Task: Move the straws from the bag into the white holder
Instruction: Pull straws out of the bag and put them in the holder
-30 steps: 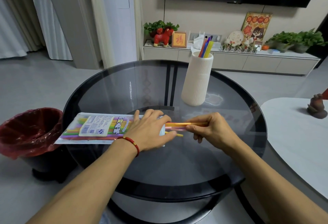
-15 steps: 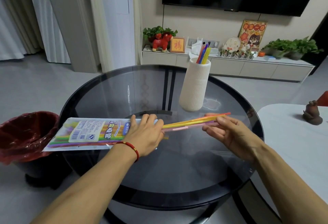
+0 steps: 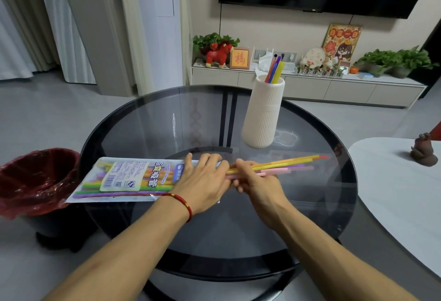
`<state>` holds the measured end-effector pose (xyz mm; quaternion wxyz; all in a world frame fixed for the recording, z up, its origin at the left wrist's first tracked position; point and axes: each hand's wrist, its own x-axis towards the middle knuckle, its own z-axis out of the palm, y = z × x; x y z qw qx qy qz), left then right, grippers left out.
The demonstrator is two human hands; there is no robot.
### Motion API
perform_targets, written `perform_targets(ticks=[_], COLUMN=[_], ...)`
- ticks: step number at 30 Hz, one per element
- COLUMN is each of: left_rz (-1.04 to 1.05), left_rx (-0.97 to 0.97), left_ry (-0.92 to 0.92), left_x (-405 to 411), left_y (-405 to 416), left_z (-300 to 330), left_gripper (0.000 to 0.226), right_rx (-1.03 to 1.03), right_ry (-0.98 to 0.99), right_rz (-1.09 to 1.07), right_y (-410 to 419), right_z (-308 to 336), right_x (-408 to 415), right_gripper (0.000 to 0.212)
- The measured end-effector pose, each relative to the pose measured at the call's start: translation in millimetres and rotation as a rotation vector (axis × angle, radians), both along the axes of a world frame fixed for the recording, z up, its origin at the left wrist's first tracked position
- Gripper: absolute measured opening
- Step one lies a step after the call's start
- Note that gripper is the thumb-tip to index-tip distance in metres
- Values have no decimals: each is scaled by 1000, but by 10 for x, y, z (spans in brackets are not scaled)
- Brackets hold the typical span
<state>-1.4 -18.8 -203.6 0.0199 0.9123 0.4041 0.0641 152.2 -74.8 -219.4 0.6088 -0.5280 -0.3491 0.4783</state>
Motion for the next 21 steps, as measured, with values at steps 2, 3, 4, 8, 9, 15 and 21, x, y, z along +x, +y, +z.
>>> perform_targets(ticks=[2,3,4,8,9,15,21], left_rz=[0,4,10,28,24,-12,9], left_rx=[-10,-13,-12,-11,-10,23,-32], left_ry=[1,8,16,21,19,11,13], left_x=[-16,-29,-34,-49,-42,51,-22], left_y=[16,26,41,68,58,-37,17], left_z=[9,7,14,19,17,-2,-36], left_gripper=[30,30,30,33,33,28,27], right_rx=[2,15,32,104,104,5,51], right_ry=[-41,-57,-67,22,87,204,-175], right_rz=[-87,-121,-158,-285,-273,-58,-226], right_y=[8,6,4,-51,-65,-126,-111], right_z=[72,109,153,252,259,99,244], right_x=[77,134,202,384,355,-21,259], right_gripper=[17,15,15,23,26,18,21])
